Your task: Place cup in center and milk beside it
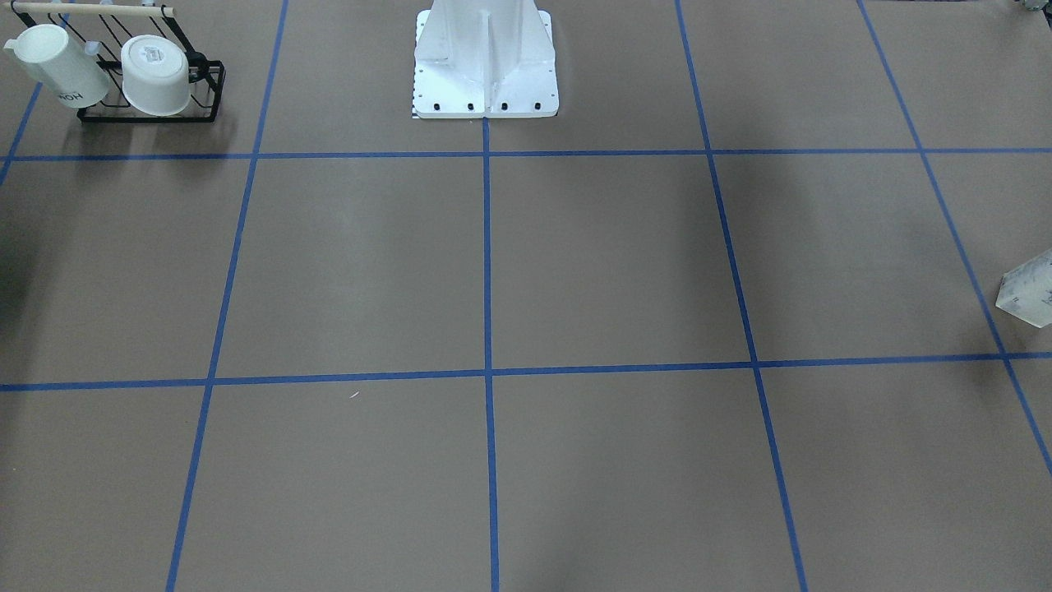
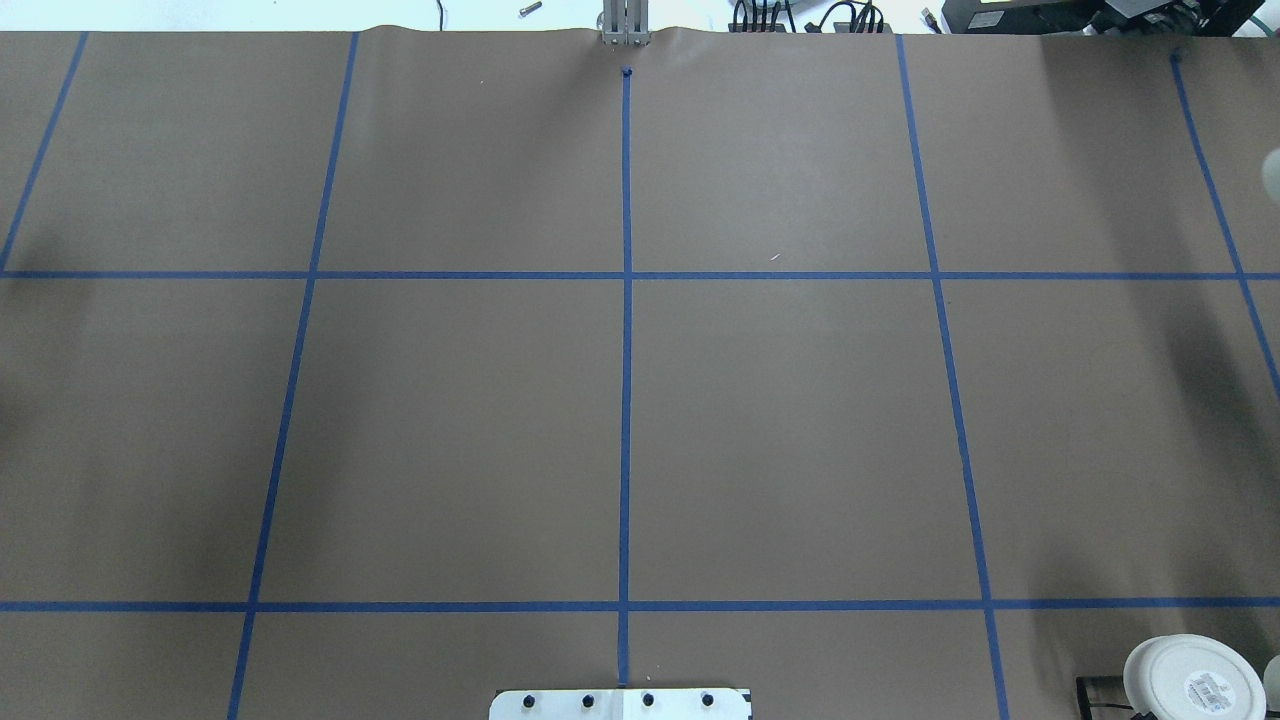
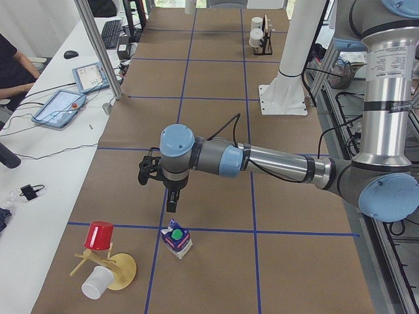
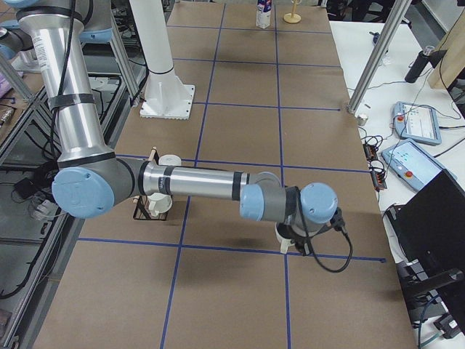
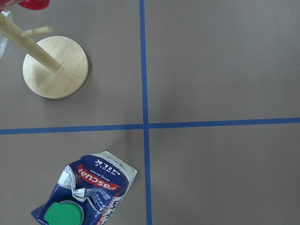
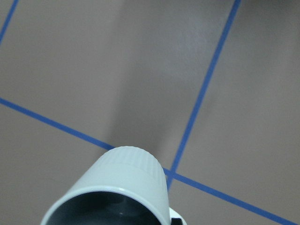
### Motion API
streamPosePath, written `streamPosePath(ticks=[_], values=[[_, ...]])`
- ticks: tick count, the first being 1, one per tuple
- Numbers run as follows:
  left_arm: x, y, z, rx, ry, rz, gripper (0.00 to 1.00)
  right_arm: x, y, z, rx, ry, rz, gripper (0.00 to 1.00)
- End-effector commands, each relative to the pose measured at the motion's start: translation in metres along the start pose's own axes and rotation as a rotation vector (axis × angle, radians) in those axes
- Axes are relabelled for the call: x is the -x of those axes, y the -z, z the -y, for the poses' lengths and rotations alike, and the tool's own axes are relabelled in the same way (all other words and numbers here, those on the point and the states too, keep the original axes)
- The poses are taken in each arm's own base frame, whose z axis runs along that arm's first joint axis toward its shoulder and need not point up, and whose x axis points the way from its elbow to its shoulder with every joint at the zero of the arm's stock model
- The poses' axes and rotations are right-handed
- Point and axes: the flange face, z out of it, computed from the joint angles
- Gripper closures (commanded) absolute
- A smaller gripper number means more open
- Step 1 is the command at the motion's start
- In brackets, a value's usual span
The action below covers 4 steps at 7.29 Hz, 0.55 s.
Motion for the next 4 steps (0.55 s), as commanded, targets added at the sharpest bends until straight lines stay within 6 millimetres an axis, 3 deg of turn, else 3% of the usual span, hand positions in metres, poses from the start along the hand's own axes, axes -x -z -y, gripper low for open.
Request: streamPosePath(ticks=[1,3,4], values=[[0.002,-0.002,0.000,0.007,0.007,-0.003,0.02,0.179,-0.016,0.081,-0.001,-0.045,0.036,1.00],[0.004,-0.004,-0.001,0.013,0.014,-0.004,0.02,0.340,-0.063,0.129,0.059,-0.088,0.096,1.00],[0.009,-0.009,-0.002,0.020,0.020,-0.003,0.02,0.405,-0.082,0.138,0.064,-0.077,0.079,1.00]])
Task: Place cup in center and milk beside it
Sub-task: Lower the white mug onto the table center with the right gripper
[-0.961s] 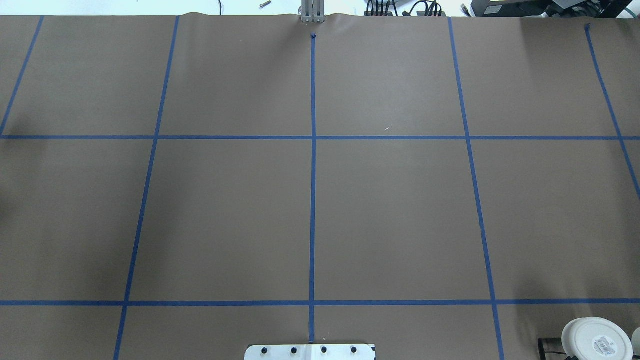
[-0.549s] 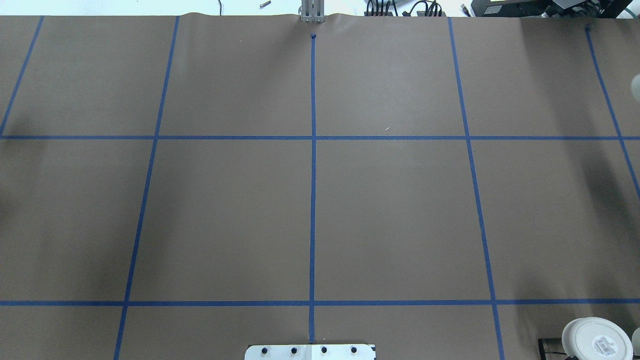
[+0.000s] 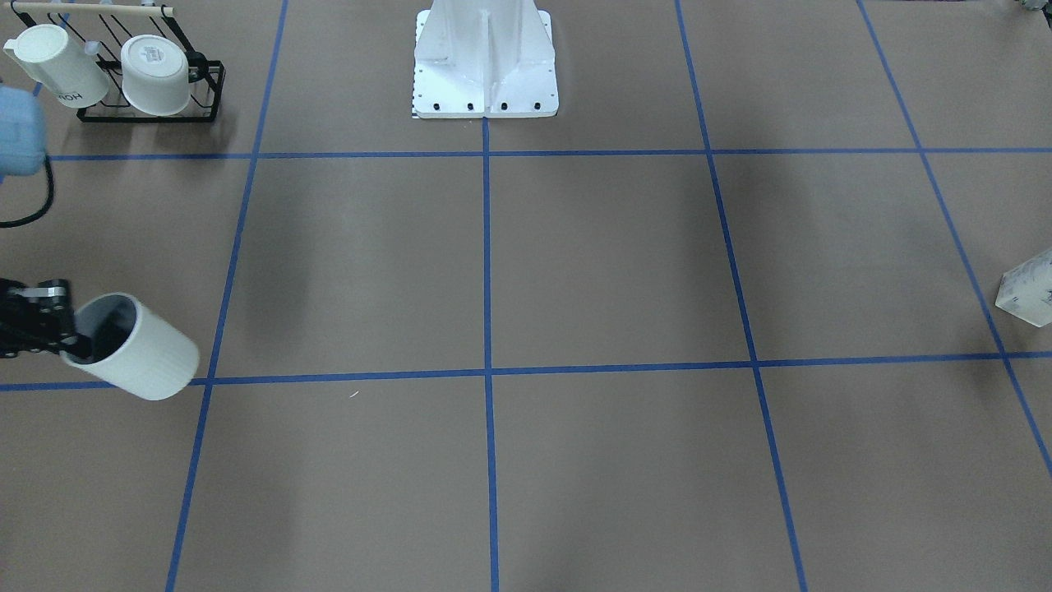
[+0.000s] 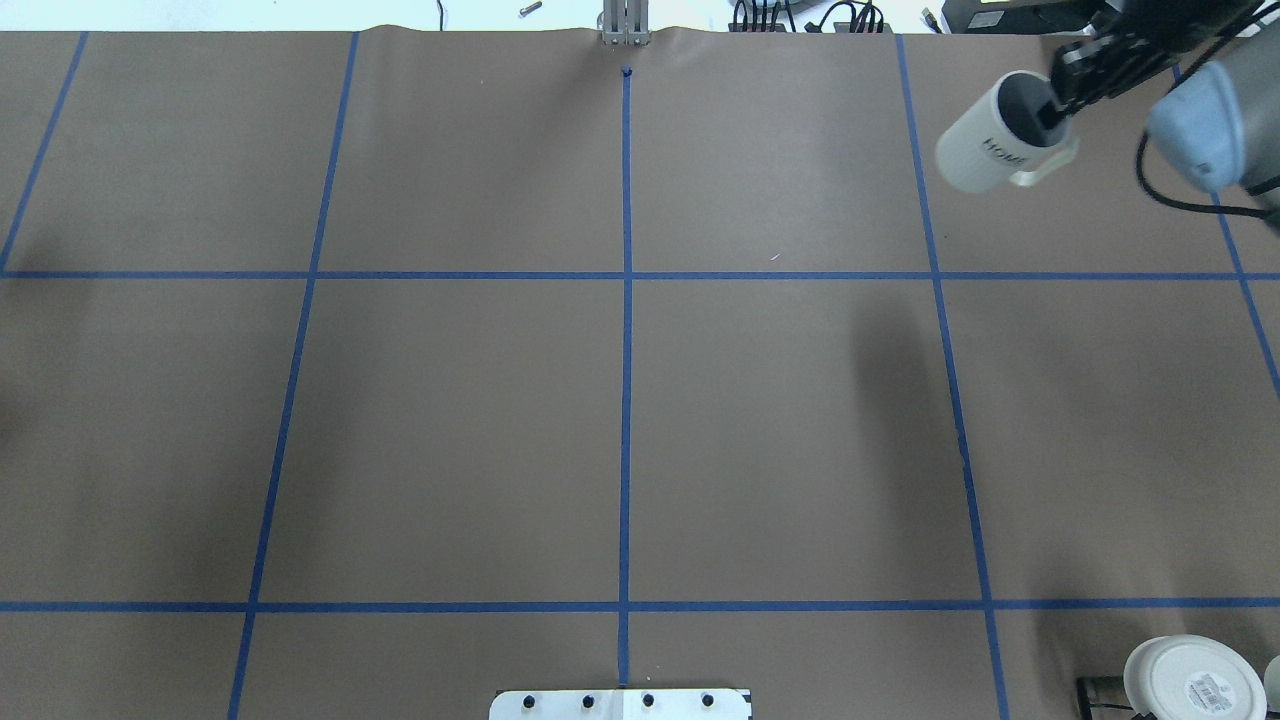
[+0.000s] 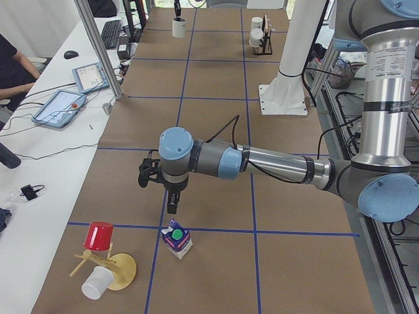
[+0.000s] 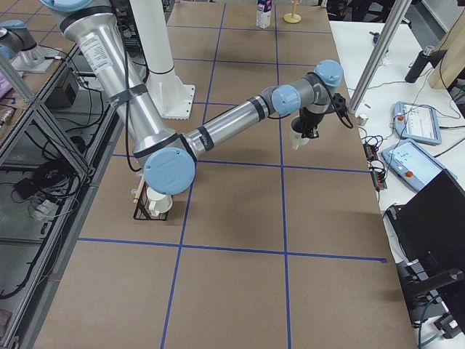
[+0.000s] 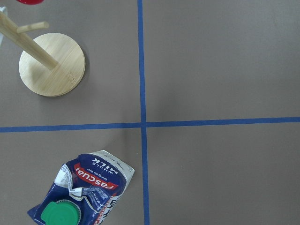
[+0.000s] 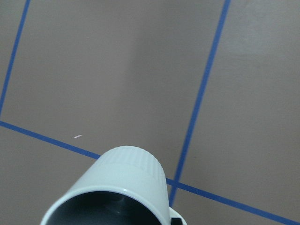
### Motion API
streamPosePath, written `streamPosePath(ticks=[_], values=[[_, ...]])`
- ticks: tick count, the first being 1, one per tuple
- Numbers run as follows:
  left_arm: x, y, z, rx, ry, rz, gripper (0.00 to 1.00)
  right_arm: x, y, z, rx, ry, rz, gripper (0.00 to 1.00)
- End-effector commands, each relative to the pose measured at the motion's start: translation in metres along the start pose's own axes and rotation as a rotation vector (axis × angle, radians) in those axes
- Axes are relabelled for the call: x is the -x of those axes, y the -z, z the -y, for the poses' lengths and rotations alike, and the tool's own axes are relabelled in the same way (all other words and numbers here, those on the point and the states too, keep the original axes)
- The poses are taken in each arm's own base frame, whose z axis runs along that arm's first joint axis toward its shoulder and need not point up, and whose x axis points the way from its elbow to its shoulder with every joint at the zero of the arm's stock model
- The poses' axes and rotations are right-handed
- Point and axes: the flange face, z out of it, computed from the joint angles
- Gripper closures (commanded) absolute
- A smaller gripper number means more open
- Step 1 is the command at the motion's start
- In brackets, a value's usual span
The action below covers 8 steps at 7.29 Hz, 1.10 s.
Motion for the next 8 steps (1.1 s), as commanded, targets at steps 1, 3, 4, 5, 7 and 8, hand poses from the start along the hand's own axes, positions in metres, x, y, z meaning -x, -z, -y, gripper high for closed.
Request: streamPosePath(ticks=[1,3,4,5,7,8], values=[[0.009,-0.008,-0.001,0.015,0.014,0.001,0.02,0.151,-0.073,-0.001,0.022,0.034,-0.055,1.00],[0.015,-0.014,-0.002,0.025,0.024,0.002,0.02,0.216,-0.107,0.008,0.035,0.042,-0.081,1.00],[0.016,-0.015,-0.002,0.028,0.027,0.002,0.02,0.246,-0.129,0.020,0.040,0.015,-0.114,1.00],[0.017,-0.016,-0.002,0.029,0.027,0.003,0.02,0.266,-0.144,0.031,0.049,0.011,-0.135,1.00],[0.023,-0.022,0.000,0.039,0.032,0.003,0.02,0.269,-0.185,0.027,0.049,0.033,-0.122,1.00],[0.023,-0.022,0.000,0.039,0.032,0.005,0.02,0.271,-0.206,0.026,0.039,0.018,-0.100,1.00]])
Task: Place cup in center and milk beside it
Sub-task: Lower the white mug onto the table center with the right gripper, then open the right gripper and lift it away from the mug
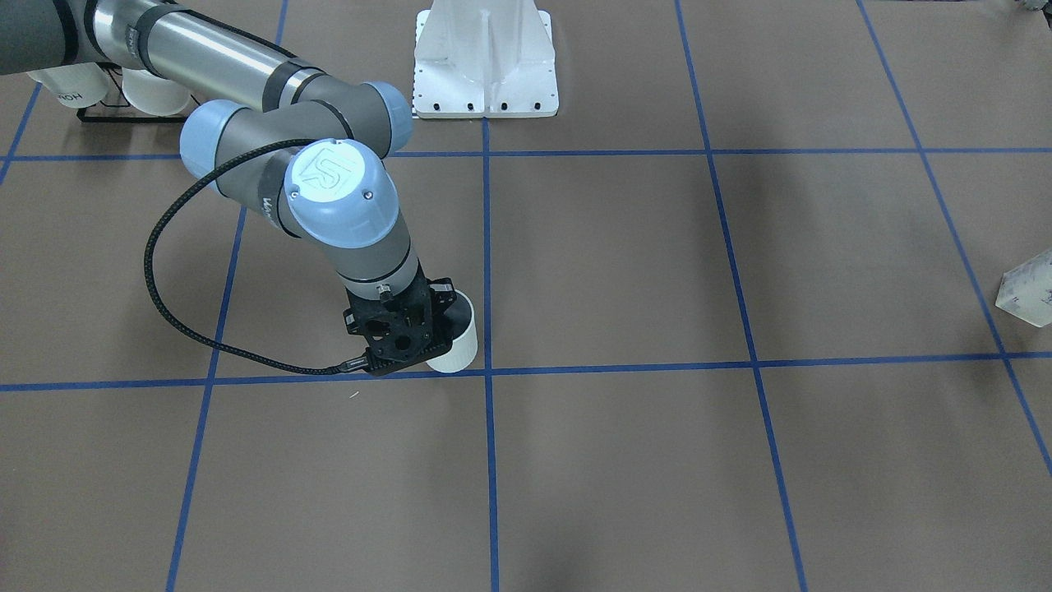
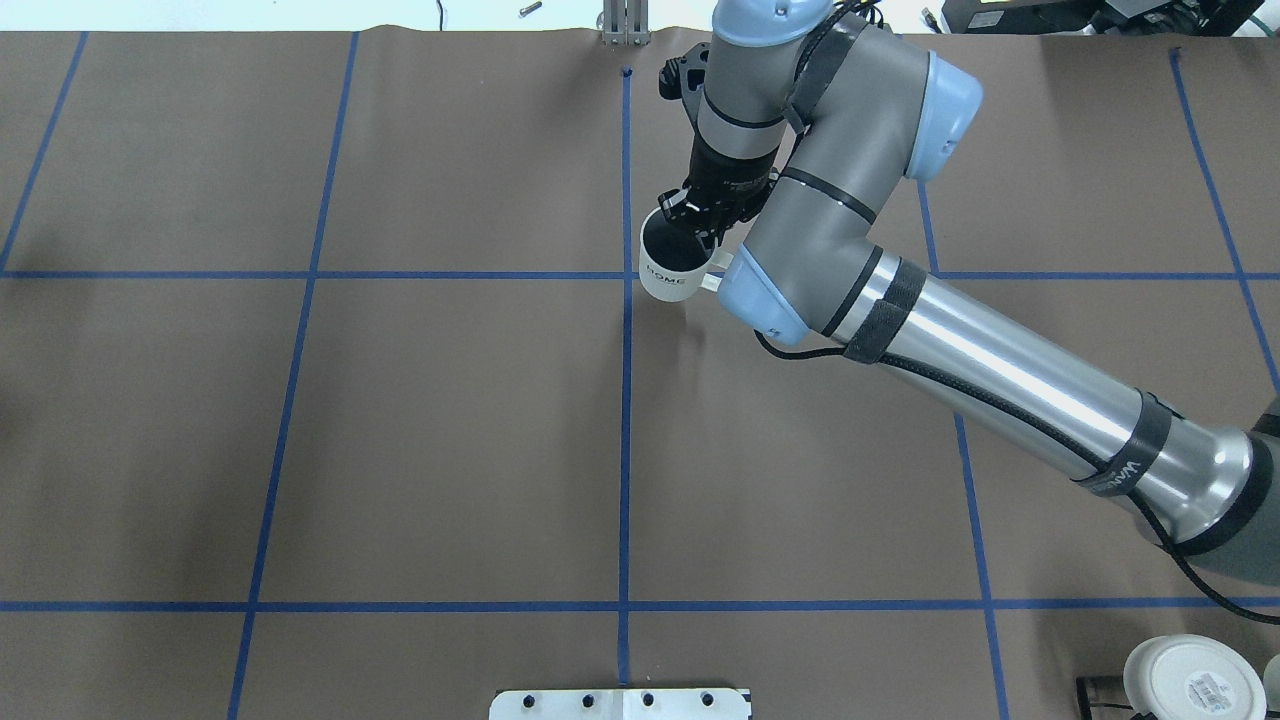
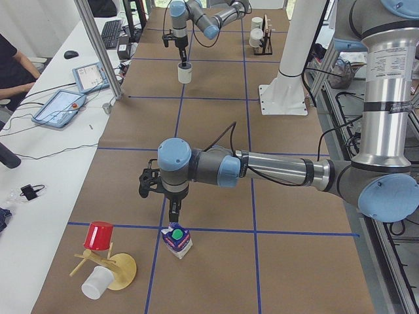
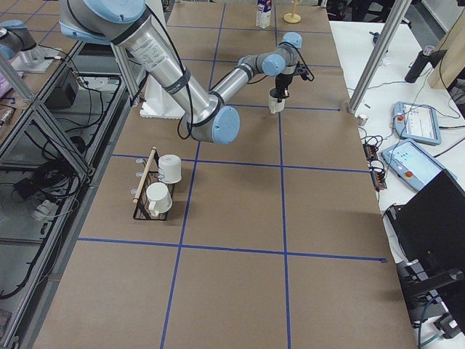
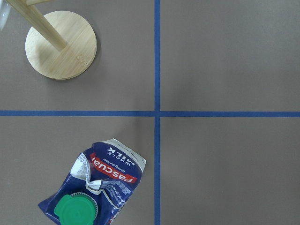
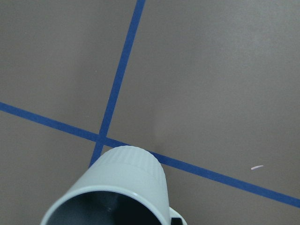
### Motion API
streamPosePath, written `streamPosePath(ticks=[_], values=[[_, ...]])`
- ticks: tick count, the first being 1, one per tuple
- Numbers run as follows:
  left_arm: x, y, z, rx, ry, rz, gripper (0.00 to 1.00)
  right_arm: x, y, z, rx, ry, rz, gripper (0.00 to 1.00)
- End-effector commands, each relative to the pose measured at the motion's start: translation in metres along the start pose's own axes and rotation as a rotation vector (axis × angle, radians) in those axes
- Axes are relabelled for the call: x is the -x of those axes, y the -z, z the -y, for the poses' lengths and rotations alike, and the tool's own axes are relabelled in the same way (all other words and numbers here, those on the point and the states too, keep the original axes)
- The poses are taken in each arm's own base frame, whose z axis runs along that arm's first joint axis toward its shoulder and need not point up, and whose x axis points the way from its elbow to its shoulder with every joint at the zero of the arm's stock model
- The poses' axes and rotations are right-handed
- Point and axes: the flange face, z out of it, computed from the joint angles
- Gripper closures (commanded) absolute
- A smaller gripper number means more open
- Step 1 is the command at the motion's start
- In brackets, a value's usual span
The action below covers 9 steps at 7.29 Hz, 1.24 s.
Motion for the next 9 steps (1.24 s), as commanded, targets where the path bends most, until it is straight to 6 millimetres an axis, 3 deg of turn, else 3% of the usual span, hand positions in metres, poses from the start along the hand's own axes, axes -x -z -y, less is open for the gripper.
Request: streamPosePath(ticks=[1,2,3,5,7,8,9], values=[[0.000,-0.001,0.001,0.001,0.000,0.000,0.02,0.006,-0.031,0.001,-0.020,0.004,0.031,0.94],[0.000,0.000,0.001,0.000,-0.001,0.000,0.02,0.010,-0.028,0.003,-0.025,0.007,0.038,0.01],[0.000,0.000,0.002,-0.001,-0.002,0.001,0.02,0.011,-0.023,0.004,-0.029,-0.007,0.044,0.00],[-0.004,0.002,0.006,-0.003,-0.007,-0.001,0.02,-0.004,0.019,0.016,-0.065,-0.054,0.067,0.00],[-0.003,0.003,-0.001,-0.005,-0.066,-0.036,0.02,-0.057,0.089,0.025,-0.089,-0.131,0.128,0.00],[0.014,0.011,-0.003,-0.015,-0.175,-0.024,0.02,-0.089,0.108,0.015,-0.112,-0.147,0.122,0.00],[0.038,0.005,-0.001,-0.013,-0.257,-0.018,0.02,-0.142,0.113,-0.006,-0.124,-0.149,0.107,0.00]])
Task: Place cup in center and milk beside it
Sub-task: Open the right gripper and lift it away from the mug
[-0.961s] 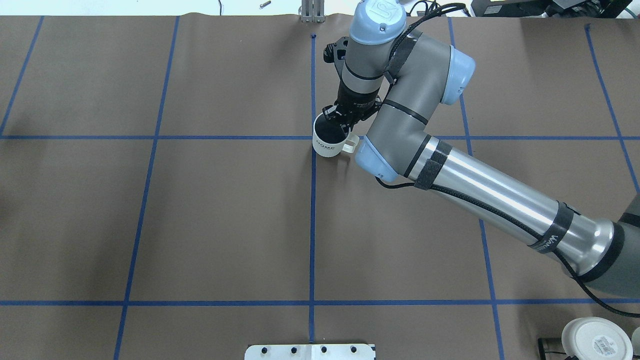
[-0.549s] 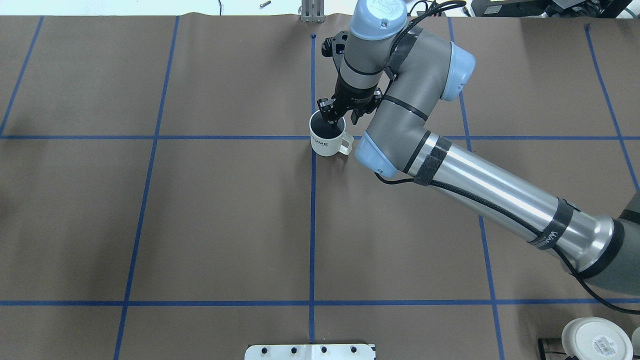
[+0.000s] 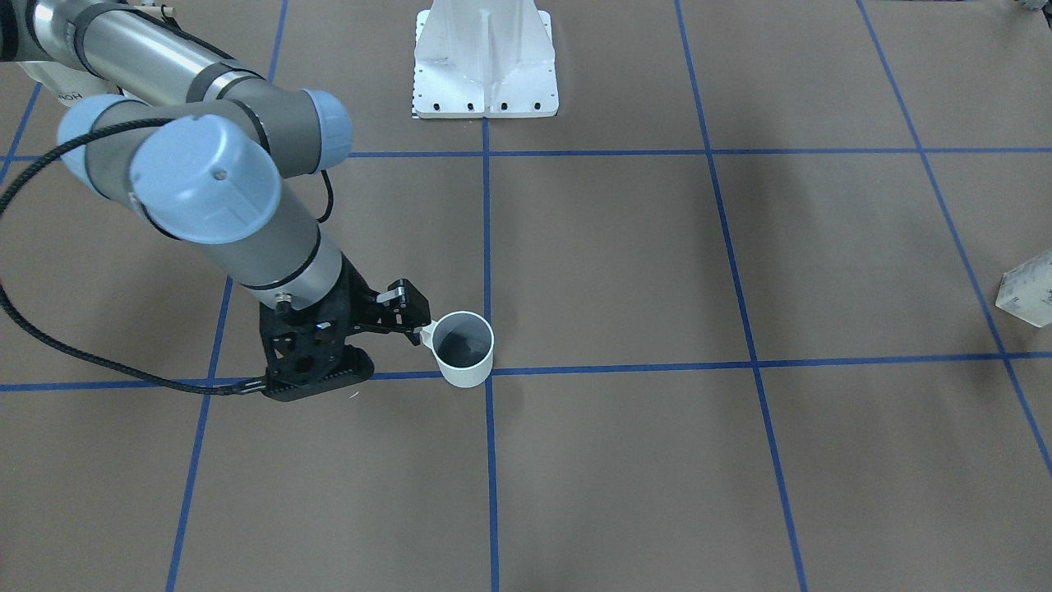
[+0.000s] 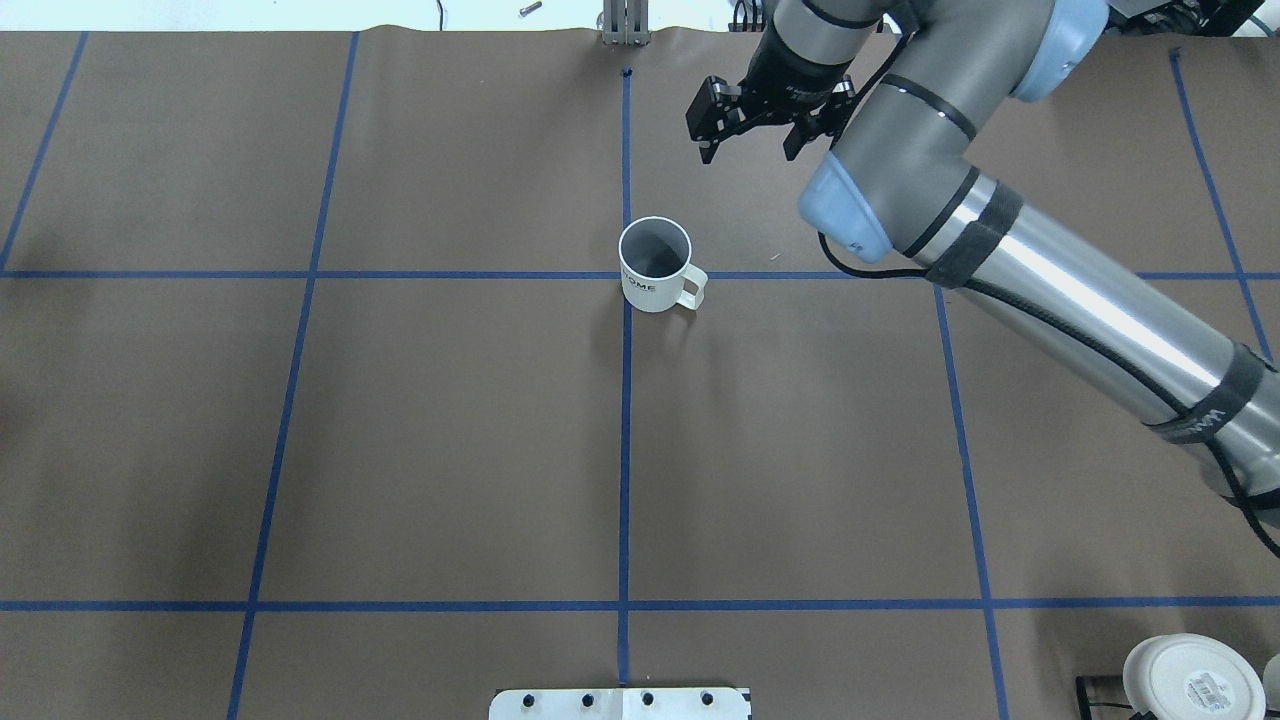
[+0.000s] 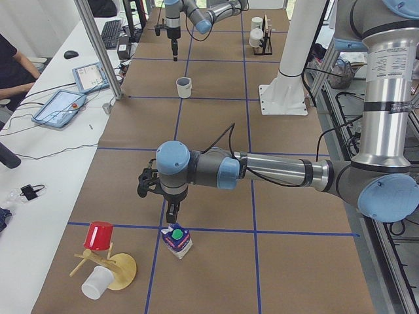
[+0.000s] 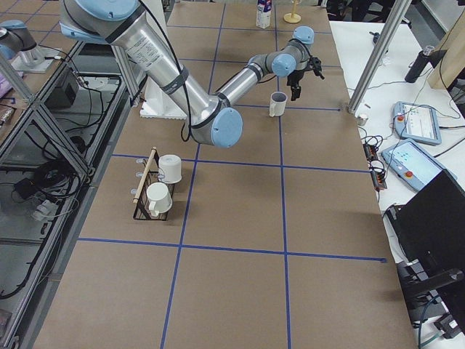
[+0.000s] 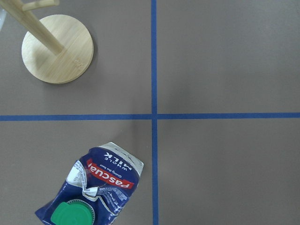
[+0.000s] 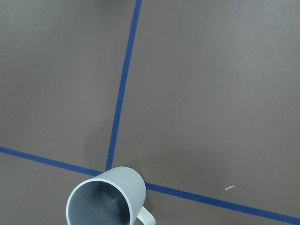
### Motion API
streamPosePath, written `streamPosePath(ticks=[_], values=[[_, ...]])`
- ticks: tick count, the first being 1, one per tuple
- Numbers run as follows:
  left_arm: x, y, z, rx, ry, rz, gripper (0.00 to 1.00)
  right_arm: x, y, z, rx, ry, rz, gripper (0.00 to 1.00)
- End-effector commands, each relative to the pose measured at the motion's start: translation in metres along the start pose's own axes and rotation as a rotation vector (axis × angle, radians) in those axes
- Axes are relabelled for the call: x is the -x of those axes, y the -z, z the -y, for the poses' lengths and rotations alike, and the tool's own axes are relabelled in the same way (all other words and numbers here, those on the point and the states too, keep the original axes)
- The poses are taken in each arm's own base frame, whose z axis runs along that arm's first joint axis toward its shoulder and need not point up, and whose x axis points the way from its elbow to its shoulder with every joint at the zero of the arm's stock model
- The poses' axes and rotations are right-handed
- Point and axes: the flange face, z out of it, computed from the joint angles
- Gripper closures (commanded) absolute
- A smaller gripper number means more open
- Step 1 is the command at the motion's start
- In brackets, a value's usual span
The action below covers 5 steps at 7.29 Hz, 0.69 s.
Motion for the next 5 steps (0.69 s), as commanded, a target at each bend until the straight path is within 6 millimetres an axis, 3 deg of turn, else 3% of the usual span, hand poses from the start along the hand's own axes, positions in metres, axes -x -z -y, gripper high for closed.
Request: streamPosePath(ticks=[1,3,4,5], values=[[0.030,-0.004,0.001,0.009,-0.243,0.005,0.02,-0.116,0.039,-0.018,-0.020,0.041,-0.019,0.00],[0.033,-0.004,0.009,0.010,-0.313,0.022,0.02,-0.221,0.078,-0.016,-0.013,0.043,-0.057,0.00],[0.039,-0.010,0.008,0.021,-0.309,0.020,0.02,-0.277,0.083,-0.042,0.016,0.040,-0.048,0.00],[0.043,-0.014,0.010,0.030,-0.334,0.018,0.02,-0.315,0.101,-0.048,0.008,0.031,-0.032,0.00]])
